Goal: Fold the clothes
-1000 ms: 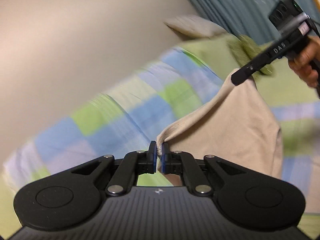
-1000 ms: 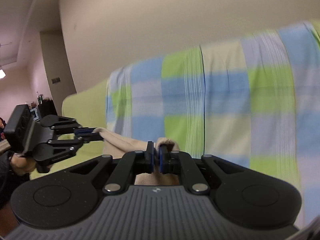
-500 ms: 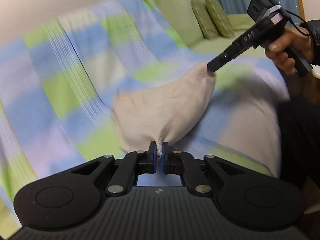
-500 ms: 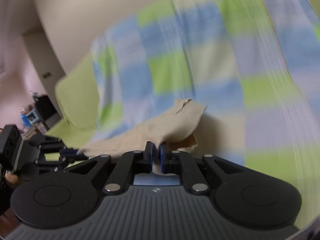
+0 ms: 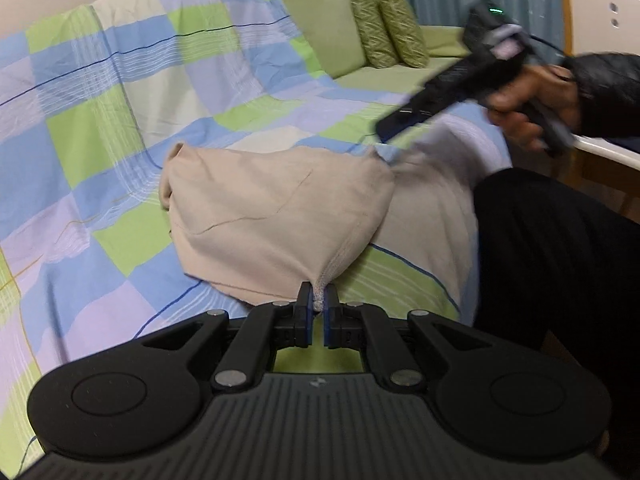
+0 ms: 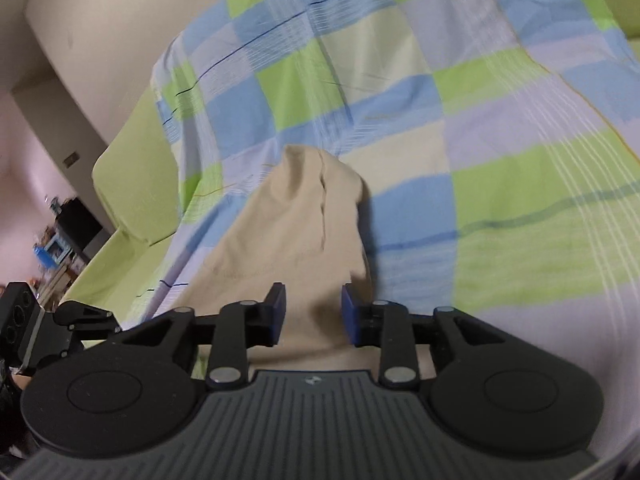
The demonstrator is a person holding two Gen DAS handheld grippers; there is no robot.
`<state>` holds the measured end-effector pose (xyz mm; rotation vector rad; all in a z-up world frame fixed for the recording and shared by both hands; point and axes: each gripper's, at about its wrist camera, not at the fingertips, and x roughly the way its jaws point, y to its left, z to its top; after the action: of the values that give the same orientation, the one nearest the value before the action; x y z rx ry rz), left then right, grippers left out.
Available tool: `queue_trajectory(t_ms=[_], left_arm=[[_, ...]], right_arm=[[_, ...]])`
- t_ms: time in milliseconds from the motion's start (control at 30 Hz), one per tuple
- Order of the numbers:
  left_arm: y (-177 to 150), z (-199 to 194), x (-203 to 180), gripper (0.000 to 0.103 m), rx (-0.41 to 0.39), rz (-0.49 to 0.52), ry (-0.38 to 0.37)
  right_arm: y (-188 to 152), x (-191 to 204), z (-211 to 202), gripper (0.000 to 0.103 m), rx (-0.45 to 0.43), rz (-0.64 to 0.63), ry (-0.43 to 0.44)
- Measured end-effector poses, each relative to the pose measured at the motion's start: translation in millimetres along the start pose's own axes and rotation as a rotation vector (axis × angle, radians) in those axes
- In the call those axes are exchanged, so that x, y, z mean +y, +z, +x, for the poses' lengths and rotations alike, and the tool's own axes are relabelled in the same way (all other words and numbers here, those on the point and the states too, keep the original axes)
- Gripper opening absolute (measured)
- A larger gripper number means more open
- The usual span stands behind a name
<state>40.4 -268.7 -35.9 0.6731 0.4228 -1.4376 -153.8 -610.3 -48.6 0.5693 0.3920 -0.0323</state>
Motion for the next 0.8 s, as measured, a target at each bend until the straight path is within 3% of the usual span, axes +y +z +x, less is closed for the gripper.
queue_trajectory(t_ms=[133, 267, 400, 500, 533, 567, 600, 633, 800], left_arm=[[-13.8, -14.3, -3.9, 0.007, 0.039, 0.001, -0.075], [-20.5, -30.3, 16.3, 0.011, -0.020, -0.108, -0.092], [-19.9, -40.2, 47.4, 0.038, -0.117, -0.207, -0.041], [-9.5, -30.5, 71.1, 0.039, -0.161, -0.227, 0.010], [-6.8, -26.1, 74.5, 0.039, -0.165, -0.224, 0.018], [-1.0, -14.8, 83.5, 0.039, -0.165, -0.226, 0.027], [2.4, -8.6, 87.6, 0.040, -0.158, -0.227, 0.037], [5.8, -2.1, 91.8, 0.040, -0.152, -0.228, 0.047], [23.8, 50.0, 124.6, 0.041, -0.109, -0.276, 0.085]], right_arm=[[14.6, 0.1, 26.6, 0.040, 0.031, -0.020, 0.005], [35.4, 7.3, 55.5, 0.041, 0.045, -0.084, 0.008], [66.0, 17.9, 89.9, 0.049, 0.055, -0.159, 0.014], [82.1, 21.3, 124.6, 0.053, 0.098, -0.214, -0.017], [85.2, 19.8, 135.4, 0.050, 0.122, -0.215, -0.022], [87.2, 18.2, 143.9, 0.040, 0.144, -0.212, -0.020], [86.1, 17.3, 148.5, 0.007, 0.159, -0.215, -0.021], [85.7, 19.0, 148.6, 0.001, 0.160, -0.223, -0.029], [68.3, 32.3, 105.9, 0.001, 0.072, -0.304, -0.110]])
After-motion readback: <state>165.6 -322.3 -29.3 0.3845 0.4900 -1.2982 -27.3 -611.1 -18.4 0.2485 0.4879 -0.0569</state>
